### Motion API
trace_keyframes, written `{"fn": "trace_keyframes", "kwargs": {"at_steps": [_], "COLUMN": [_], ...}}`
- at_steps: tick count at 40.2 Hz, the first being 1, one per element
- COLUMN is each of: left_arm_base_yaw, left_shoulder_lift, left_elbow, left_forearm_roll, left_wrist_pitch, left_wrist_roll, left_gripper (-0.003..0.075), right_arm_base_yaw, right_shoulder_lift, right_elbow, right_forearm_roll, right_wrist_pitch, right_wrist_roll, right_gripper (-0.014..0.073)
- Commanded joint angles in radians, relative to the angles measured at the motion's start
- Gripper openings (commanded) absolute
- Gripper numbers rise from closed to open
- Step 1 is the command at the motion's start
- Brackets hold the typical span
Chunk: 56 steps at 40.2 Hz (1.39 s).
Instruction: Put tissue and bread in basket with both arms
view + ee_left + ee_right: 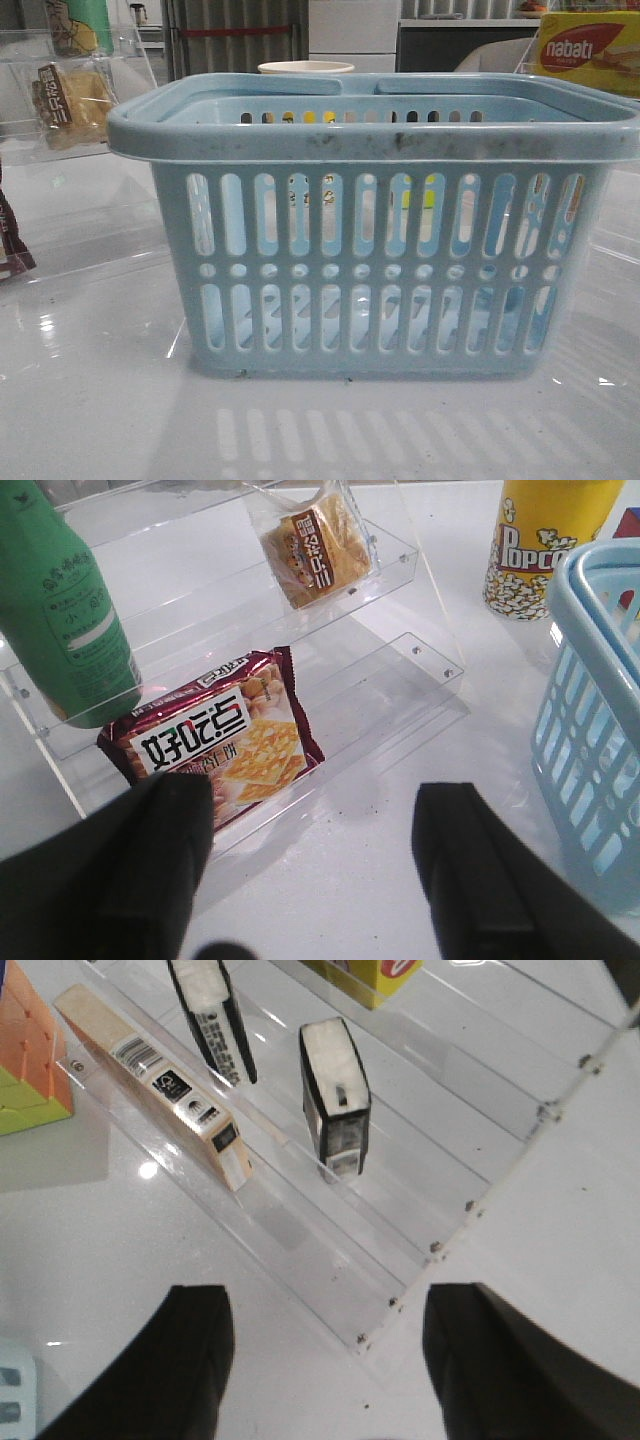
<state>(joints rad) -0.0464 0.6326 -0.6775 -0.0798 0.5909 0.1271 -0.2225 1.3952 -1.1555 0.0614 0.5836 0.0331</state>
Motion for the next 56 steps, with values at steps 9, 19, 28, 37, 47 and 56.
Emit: {"fn": "trace_keyframes", "kwargs": {"at_steps": [9,19,28,37,47,56], "left_arm_base_yaw": [-0.006,-0.006,-0.006,-0.006,-0.006,-0.006], "left_shoulder_lift": [0.006,0.006,0.006,0.006,0.006,0.006], "left_elbow": [-0.028,-0.028,-0.028,-0.028,-0.028,-0.028], "left_forearm_roll": [-0.004,-0.004,-0.004,-0.004,-0.004,-0.004], "left_wrist_pitch": [-0.076,-0.076,-0.076,-0.076,-0.076,-0.076], "left_wrist_roll": [-0.002,-0.002,-0.002,-0.002,-0.002,-0.002], "left_gripper": [0.0497,0.0497,0.0497,0.0497,0.0497,0.0497], "right_arm_base_yaw": [-0.009,-0.009,-0.009,-0.009,-0.008,0.0], "right_shoulder_lift": [0.189,0.306,0.362,0.392,0.407,0.373], "right_elbow": [-0.181,-0.254,-0.273,-0.273,-0.273,-0.273], "right_forearm_roll": [0.024,0.02,-0.004,-0.004,-0.004,-0.003], "right_wrist_pitch": [-0.075,-0.123,-0.205,-0.265,-0.26,-0.217], "right_wrist_roll": [0.0,0.0,0.0,0.0,0.0,0.0], "right_gripper": [0.0522,0.0522,0.0522,0.051,0.0314,0.022]}}
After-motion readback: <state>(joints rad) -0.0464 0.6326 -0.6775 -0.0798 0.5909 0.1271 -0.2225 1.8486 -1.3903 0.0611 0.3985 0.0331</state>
